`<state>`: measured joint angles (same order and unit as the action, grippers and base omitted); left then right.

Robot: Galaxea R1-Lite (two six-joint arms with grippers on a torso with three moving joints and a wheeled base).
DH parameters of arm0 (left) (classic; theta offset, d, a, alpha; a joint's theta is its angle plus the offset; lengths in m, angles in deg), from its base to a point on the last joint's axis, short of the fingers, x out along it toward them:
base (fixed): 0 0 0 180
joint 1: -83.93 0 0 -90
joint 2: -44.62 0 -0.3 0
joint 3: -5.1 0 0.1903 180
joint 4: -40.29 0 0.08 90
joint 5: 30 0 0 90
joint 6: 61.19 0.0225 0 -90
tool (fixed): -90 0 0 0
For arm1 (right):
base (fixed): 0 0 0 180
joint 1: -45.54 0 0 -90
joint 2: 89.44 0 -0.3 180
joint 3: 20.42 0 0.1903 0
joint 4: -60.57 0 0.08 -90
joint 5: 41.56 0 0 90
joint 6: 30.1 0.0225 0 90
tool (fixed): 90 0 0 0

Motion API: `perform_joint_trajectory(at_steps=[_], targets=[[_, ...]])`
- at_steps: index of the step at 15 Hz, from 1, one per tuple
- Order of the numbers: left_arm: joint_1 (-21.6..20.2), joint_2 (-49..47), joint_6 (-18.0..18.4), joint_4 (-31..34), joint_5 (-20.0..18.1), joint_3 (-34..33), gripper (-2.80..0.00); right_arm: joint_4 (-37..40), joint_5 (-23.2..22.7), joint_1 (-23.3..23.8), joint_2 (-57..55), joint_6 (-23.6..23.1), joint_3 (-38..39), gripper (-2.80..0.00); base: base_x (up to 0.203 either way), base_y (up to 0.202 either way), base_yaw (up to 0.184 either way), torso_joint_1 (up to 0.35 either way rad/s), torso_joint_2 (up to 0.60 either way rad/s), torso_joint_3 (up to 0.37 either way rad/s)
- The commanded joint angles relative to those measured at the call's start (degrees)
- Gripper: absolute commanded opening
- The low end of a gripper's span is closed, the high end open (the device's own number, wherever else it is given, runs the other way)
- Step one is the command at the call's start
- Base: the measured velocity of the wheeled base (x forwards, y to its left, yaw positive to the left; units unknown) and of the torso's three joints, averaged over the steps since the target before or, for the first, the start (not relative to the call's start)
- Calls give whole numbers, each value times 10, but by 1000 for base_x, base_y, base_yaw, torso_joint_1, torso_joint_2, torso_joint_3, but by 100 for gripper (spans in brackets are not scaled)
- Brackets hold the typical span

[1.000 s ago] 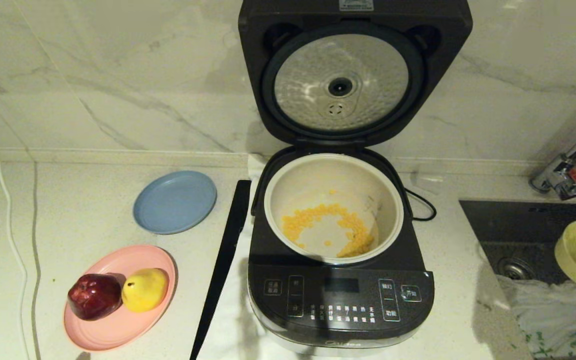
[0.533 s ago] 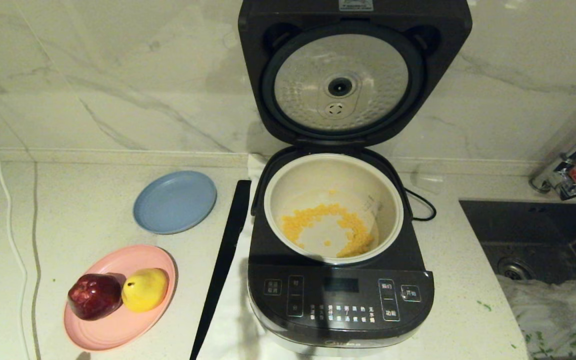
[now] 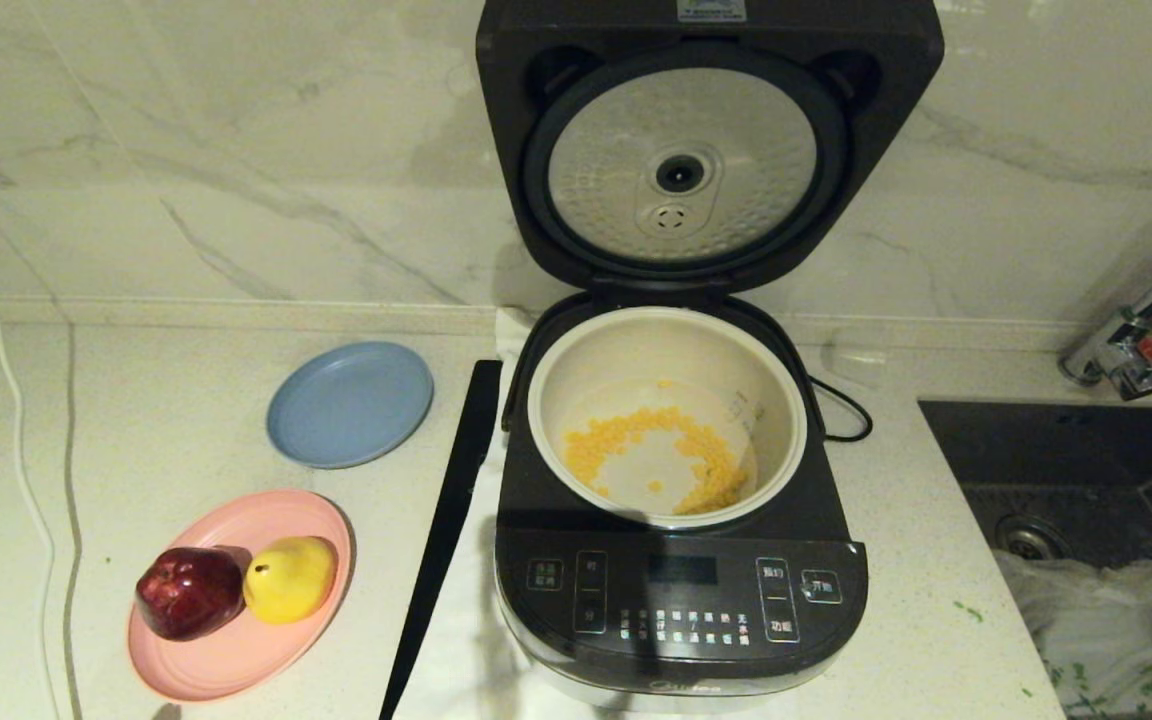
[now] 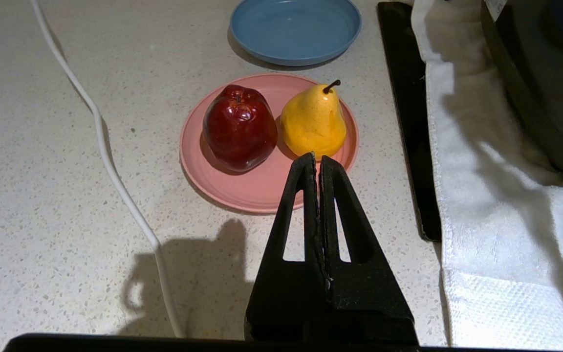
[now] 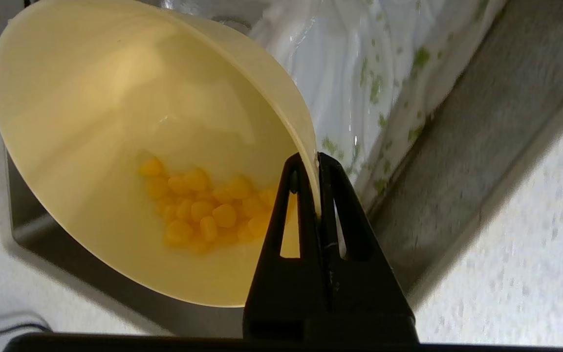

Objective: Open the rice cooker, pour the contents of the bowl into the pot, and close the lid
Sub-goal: Fill a bowl with water from the tap

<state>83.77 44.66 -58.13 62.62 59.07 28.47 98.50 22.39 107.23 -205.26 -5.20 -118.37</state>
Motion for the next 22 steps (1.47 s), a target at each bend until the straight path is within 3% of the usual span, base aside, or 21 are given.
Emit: perform_joint_trajectory(at_steps=[1,16,22], targets=[[0,0,0,0,0,-4,-280,9,-2,1,-28,2,-31,-280,0,0,0,0,0,0],[0,0,0,0,0,-4,-280,31,-13,-3,-129,24,-178,-280,0,0,0,0,0,0],[0,0,0,0,0,-4,-280,24,-48,-34,-143,24,-204,-280,0,0,0,0,0,0]])
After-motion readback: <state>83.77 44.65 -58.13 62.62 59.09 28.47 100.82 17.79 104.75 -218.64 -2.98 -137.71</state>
